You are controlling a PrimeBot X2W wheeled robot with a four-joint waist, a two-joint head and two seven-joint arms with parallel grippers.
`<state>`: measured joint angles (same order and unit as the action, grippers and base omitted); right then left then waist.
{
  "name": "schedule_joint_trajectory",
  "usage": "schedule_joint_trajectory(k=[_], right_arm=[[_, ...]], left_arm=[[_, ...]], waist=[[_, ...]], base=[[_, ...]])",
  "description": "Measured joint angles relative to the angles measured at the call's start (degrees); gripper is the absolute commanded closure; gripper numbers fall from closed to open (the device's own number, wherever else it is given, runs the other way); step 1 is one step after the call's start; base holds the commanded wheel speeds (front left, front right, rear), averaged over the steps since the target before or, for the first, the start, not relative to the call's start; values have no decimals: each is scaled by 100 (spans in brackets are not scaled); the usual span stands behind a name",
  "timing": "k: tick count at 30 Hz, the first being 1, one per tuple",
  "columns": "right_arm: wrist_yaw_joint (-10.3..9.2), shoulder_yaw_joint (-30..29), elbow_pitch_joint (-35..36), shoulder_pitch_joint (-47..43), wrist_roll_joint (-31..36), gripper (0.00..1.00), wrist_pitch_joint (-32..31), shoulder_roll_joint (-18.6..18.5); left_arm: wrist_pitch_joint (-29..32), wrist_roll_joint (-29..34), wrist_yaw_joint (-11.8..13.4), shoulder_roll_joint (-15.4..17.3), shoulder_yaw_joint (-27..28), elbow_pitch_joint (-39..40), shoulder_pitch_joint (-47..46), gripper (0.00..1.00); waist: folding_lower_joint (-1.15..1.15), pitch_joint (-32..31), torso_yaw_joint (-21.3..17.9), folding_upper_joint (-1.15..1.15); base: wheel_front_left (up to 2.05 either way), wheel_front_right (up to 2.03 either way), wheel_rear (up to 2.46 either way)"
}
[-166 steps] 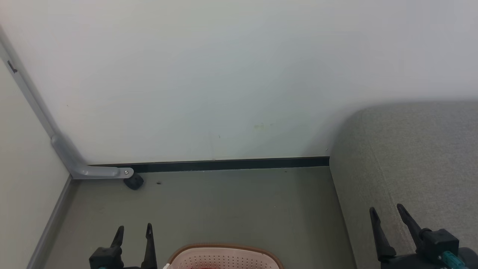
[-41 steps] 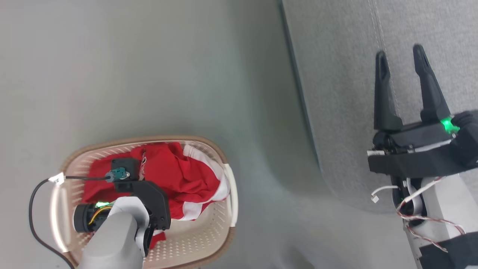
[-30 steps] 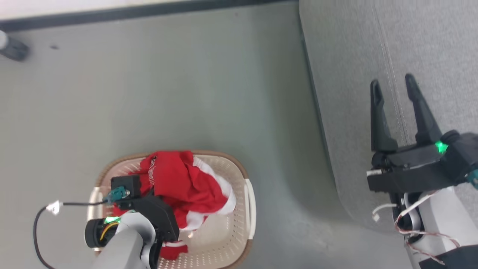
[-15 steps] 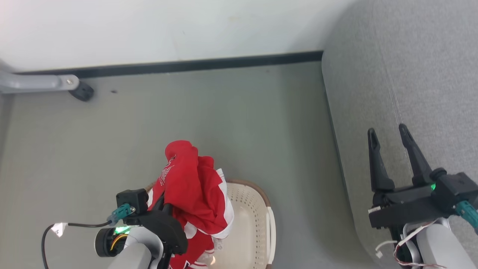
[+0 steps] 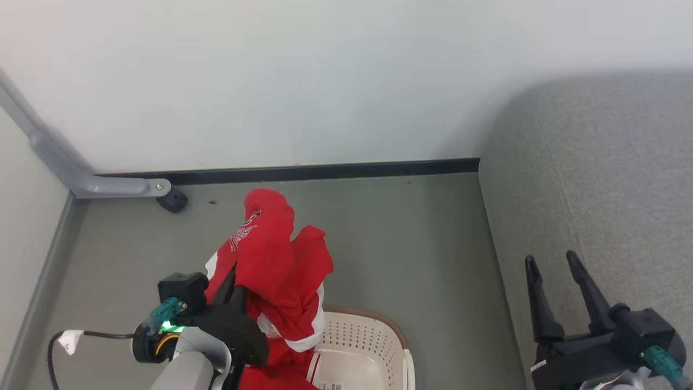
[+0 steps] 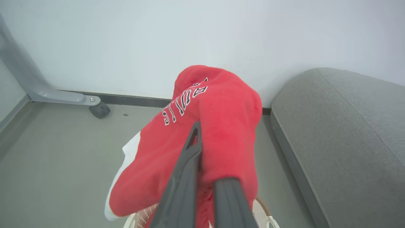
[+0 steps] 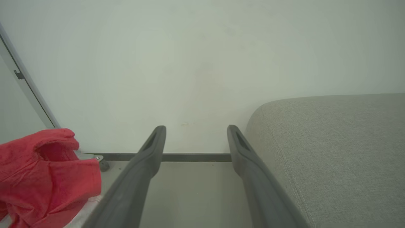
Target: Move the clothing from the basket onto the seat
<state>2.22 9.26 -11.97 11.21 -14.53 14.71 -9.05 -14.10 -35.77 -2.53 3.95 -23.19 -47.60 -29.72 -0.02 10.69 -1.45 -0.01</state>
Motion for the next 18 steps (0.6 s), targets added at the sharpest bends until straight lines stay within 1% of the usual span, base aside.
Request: schedule_joint_trajectory(k=[6,9,12,13,18], right_arm=[[30,44,-13,-394,-14,0,0,59],[30,101,-3,-582,-15,0,0,89],[31,153,13,-708,-14,0,0,116],[32,198,20,-767,-14,0,0,137],[38,280,60,-959,-15,0,-1,174]], left_arm=[[-18,57,3,109,89,692,181,100],[-18,119,53,148,142,1117,229,100],[-19,198,80,193,192,1571,232,100],[-19,274,108,229,210,1878,252,100],[-20,456,174,246,209,2601,319,100]], waist=[[0,-422,63,0],[0,-601,83,0],[1,-748,95,0],[1,-829,101,0],[1,-986,125,0]], base=[[0,0,0],[0,0,0],[0,0,0],[0,0,0],[0,0,0]])
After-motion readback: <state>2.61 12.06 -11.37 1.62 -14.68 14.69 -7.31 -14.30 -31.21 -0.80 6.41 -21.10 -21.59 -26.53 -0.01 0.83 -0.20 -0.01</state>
